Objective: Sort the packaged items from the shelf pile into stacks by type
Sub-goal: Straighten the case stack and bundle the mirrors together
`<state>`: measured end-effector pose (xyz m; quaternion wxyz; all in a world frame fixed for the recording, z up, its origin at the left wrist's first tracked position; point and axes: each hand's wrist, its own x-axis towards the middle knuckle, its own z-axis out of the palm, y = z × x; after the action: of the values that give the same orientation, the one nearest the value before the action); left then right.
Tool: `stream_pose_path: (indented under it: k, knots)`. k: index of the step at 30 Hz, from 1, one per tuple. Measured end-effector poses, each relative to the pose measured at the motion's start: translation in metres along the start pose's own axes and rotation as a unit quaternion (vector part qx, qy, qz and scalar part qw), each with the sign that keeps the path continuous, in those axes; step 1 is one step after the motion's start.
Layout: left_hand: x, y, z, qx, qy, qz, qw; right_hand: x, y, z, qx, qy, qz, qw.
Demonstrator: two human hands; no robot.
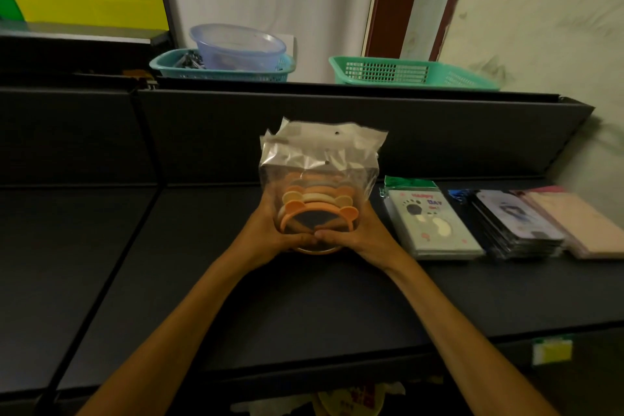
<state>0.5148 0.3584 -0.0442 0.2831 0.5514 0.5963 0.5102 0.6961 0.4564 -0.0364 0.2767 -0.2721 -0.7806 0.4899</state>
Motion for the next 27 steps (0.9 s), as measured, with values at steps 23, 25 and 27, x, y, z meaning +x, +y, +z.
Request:
stream_pose_path:
  k: [23, 25, 27]
  knots:
    - [-0.001, 0.006, -0.006, -0.092, 0.010, -0.070, 0.993, 0.003, -0.003, -0.007, 0.092, -0.008, 0.072, 0.993]
    - [0.000, 0.007, -0.002, -0.096, 0.030, -0.115, 0.988, 0.005, -0.009, -0.012, 0.083, -0.019, 0.117, 0.989]
    - [0.002, 0.007, 0.003, -0.078, 0.046, -0.156, 0.984, 0.007, -0.014, -0.016, 0.051, -0.034, 0.166, 0.984]
